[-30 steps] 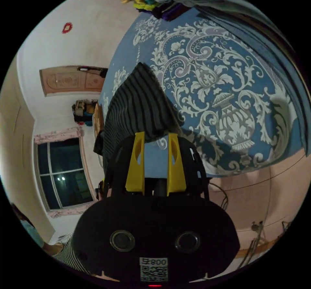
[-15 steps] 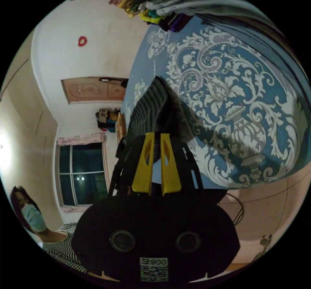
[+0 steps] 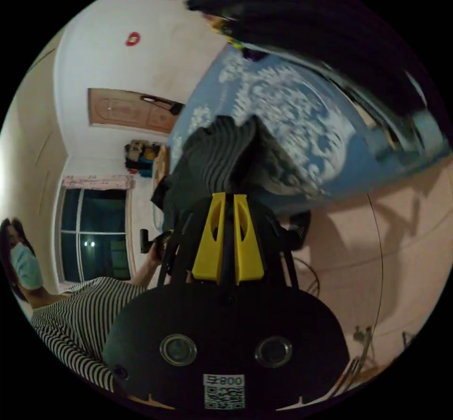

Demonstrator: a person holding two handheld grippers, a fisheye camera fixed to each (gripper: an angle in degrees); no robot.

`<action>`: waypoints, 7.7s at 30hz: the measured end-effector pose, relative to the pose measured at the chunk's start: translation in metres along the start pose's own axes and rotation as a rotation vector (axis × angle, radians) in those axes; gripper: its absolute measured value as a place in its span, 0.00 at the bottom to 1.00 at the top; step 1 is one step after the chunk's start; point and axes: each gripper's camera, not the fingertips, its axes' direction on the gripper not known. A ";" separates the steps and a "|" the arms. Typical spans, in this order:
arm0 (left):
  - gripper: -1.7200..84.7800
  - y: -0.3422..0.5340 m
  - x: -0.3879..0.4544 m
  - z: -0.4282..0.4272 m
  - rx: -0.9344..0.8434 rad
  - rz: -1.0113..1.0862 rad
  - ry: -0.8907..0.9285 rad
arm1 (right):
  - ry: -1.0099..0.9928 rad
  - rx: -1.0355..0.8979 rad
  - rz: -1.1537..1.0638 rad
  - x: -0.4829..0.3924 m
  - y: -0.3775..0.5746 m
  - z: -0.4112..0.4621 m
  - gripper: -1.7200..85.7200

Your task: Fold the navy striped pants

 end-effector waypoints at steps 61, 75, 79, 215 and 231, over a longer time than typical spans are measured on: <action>0.03 -0.430 0.367 -0.145 0.459 0.337 -0.492 | 0.685 0.224 -0.577 -0.615 -0.376 -0.002 0.02; 0.11 -0.368 0.271 -0.104 0.222 0.284 -0.305 | 0.530 -0.048 -0.462 -0.560 -0.379 0.038 0.03; 0.12 -0.365 0.268 -0.096 0.185 0.312 -0.331 | 0.594 -0.072 -0.472 -0.559 -0.382 0.043 0.05; 0.06 0.334 -0.451 -0.266 0.790 -0.529 0.223 | 0.692 -0.236 -0.200 -0.220 -0.116 0.024 0.03; 0.10 0.297 -0.390 -0.234 0.743 -0.652 -0.047 | 0.797 -0.262 -0.176 -0.222 -0.142 0.018 0.02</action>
